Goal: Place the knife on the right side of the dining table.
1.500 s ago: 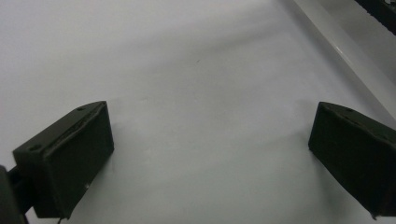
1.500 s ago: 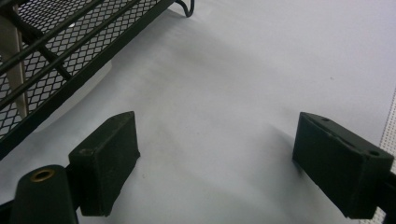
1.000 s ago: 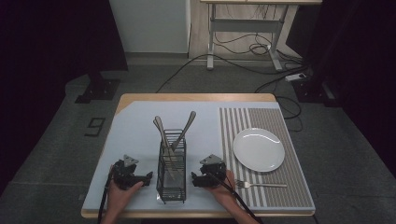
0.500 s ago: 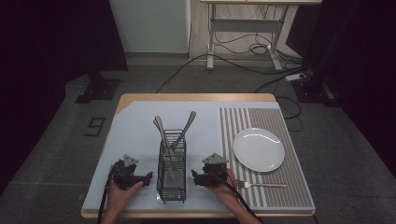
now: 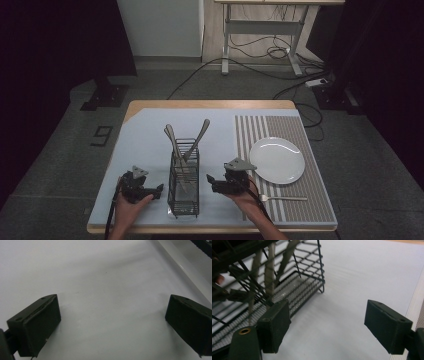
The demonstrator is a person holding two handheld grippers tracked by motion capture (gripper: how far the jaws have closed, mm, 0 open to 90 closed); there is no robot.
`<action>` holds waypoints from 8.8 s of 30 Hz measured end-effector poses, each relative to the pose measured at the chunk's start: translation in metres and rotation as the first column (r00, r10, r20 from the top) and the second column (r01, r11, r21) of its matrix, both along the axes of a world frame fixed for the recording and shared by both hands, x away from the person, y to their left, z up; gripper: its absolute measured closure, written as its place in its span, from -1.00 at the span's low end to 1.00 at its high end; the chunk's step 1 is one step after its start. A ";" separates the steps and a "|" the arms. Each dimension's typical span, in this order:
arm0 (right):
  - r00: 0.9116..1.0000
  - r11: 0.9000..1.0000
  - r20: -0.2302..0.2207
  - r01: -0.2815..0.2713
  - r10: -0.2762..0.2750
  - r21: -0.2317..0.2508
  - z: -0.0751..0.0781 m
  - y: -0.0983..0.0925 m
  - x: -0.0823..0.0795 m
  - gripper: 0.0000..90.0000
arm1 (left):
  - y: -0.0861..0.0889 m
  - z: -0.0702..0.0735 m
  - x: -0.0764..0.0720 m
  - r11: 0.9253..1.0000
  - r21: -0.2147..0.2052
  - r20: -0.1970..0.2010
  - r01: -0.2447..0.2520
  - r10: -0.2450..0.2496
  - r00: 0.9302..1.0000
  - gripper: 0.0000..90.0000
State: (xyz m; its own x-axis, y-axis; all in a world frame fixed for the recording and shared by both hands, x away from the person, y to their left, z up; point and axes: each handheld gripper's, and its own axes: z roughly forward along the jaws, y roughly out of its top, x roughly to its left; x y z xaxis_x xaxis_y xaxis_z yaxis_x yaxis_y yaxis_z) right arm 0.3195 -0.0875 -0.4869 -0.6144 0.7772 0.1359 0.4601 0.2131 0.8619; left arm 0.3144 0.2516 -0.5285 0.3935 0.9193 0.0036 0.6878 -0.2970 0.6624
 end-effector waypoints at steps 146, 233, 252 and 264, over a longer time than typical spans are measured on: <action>0.987 0.899 0.122 0.038 -0.101 0.436 0.097 -0.090 0.064 0.85 | 0.000 0.000 0.000 1.000 0.003 0.001 0.001 -0.001 1.000 -1.00; 0.891 0.834 0.048 0.401 -0.451 0.379 0.038 -0.163 0.170 0.79 | 0.000 0.000 0.000 1.000 0.001 0.001 0.001 -0.001 1.000 -1.00; 0.869 0.824 0.014 0.464 -0.495 0.324 0.027 -0.184 0.169 0.67 | 0.000 0.000 0.000 1.000 0.002 0.002 0.001 -0.001 1.000 -1.00; 0.861 0.819 0.005 0.482 -0.508 0.312 0.020 -0.192 0.170 0.61 | 0.000 0.000 0.000 1.000 0.000 0.002 0.000 0.000 1.000 -1.00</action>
State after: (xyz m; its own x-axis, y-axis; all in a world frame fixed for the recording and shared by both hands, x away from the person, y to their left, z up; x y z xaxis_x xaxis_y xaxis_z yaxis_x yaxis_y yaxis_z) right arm 0.4896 -0.2800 -0.4672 -0.1767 0.9129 0.3681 0.3585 -0.2885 0.8878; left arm 0.3144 0.2516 -0.5287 0.3935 0.9193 0.0047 0.6864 -0.2973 0.6637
